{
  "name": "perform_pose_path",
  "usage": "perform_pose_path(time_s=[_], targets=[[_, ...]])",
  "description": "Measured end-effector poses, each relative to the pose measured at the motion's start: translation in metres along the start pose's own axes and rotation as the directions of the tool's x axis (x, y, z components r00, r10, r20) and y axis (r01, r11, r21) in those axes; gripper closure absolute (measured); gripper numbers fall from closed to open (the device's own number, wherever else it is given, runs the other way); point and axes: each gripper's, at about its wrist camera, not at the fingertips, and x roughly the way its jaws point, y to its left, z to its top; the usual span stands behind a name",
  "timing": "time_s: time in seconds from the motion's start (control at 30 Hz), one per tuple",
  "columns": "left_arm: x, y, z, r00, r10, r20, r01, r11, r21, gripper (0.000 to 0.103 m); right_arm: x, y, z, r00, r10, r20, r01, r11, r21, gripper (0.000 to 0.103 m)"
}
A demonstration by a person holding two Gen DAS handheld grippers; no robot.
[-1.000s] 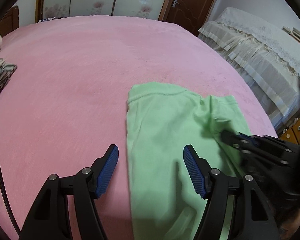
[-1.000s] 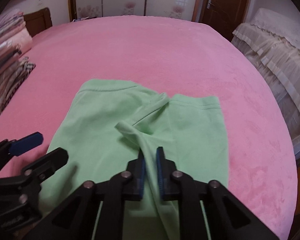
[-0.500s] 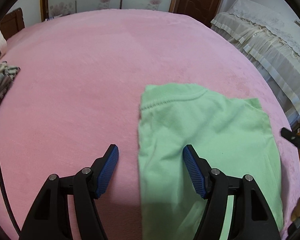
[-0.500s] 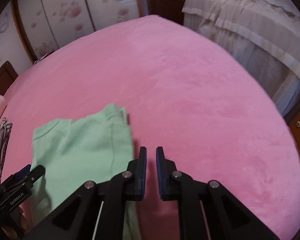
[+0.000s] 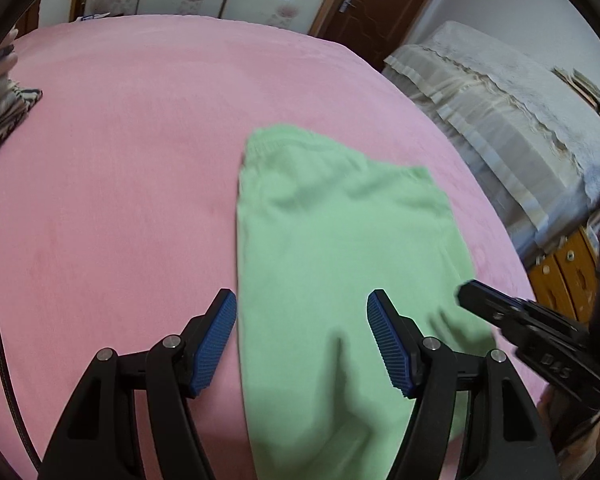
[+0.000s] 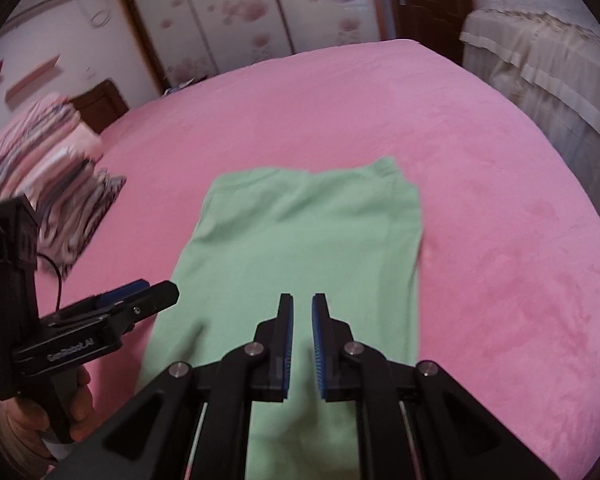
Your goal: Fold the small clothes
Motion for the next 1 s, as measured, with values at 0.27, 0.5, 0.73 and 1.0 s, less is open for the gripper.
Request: perform_pose_path(time_s=[0.27, 0.5, 0.73, 1.0], targets=[[0.019, 0.004, -0.018, 0.997, 0.063, -0.045, -0.061, 0.997, 0.042, 0.036, 0.012, -0.039, -0.02, 0.997, -0.067, -0.038, 0.069, 0.995, 0.069, 0.095], [0.017, 0.001, -0.011, 0.997, 0.065, -0.051, -0.063, 0.997, 0.037, 0.036, -0.005, -0.056, -0.023, 0.998, -0.042, -0.04, 0.046, 0.994, 0.103, 0.096], [-0.018, -0.006, -0.003, 0.999, 0.04, 0.036, -0.045, 0.99, 0.137, 0.019, -0.032, -0.064, -0.01, 0.999, 0.037, 0.0, -0.037, 0.99, 0.134, 0.084], [-0.029, 0.0, 0.027, 0.999, 0.01, -0.037, -0.005, 0.993, 0.118, 0.003, -0.046, -0.077, 0.009, 0.998, 0.063, 0.008, -0.064, 0.992, 0.113, 0.05]])
